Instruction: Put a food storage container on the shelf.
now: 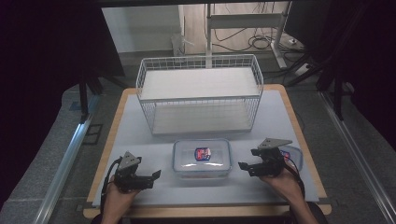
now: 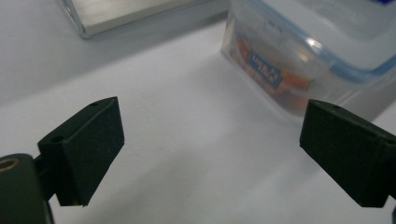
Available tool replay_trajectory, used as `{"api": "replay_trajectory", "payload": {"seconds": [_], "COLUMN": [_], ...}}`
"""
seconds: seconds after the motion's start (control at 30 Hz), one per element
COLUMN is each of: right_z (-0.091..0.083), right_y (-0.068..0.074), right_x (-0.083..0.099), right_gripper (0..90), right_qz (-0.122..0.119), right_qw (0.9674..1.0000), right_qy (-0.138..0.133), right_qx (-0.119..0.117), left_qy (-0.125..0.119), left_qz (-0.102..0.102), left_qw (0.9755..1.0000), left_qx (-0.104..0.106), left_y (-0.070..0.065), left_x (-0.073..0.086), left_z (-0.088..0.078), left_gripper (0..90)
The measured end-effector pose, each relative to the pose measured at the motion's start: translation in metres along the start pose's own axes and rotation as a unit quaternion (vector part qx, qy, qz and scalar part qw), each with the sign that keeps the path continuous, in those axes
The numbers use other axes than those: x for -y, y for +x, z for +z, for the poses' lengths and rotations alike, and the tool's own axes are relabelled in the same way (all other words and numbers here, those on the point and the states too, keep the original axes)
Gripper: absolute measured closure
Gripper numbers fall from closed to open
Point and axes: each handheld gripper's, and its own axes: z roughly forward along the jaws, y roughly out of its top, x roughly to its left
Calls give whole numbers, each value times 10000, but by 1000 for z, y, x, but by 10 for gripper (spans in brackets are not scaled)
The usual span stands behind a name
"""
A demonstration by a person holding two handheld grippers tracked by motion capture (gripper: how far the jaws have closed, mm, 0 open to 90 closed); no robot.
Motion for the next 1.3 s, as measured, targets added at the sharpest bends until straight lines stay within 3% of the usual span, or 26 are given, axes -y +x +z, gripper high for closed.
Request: {"api": "replay_trajectory", "payload": {"seconds": [0.13,0.2,0.23,0.27,0.3,0.43,0.57,0.73,0.87,0.9,0.93,1.0,1.13,1.2,1.23,1.27,1.3], "right_z": [-4,-6,-6,-5,-4,5,15,30,35,39,39,43,50,50,51,51,52], "right_y": [-1,-1,-1,-1,0,4,5,1,-1,-3,-3,-7,-11,-11,-12,-12,-14], "right_x": [-3,-6,-9,-10,-12,-19,-25,-31,-36,-39,-39,-40,-38,-37,-36,-36,-35], "right_gripper": [256,264,264,263,258,224,204,254,263,264,264,264,265,268,269,269,249], "right_qz": [100,159,264,309,367,432,526,567,582,621,621,798,1060,1108,1152,1152,1245], "right_qw": [9999,9998,9995,9992,9988,9978,9960,9943,9944,9941,9941,9911,9828,9816,9791,9791,9760], "right_qy": [-54,-63,-65,-53,-22,72,195,308,256,266,266,333,432,442,491,491,565], "right_qx": [-16,-58,-173,-245,-315,-499,-700,-853,-850,-851,-851,-1017,-1446,-1491,-1603,-1603,-1693], "left_qy": [-14,-3,33,54,54,167,288,415,475,513,513,565,671,690,692,692,697], "left_qz": [-71,-186,-392,-504,-504,-691,-809,-754,-694,-709,-709,-845,-1056,-1079,-1084,-1084,-1112], "left_qw": [9997,9987,9961,9943,9943,9877,9820,9814,9841,9826,9826,9768,9630,9599,9579,9579,9569], "left_qx": [238,470,795,933,933,1394,1682,1714,1566,1640,1640,1884,2388,2495,2565,2565,2590], "left_y": [-1,0,4,5,5,12,15,16,15,16,16,18,21,22,22,22,23], "left_x": [-8,-14,-20,-22,-22,-33,-44,-51,-57,-57,-57,-55,-49,-48,-49,-49,-48], "left_z": [0,1,5,7,7,23,38,52,59,62,62,65,72,73,73,73,74], "left_gripper": [75,74,72,72,74,93,144,198,221,224,227,225,203,218,243,243,244]}}
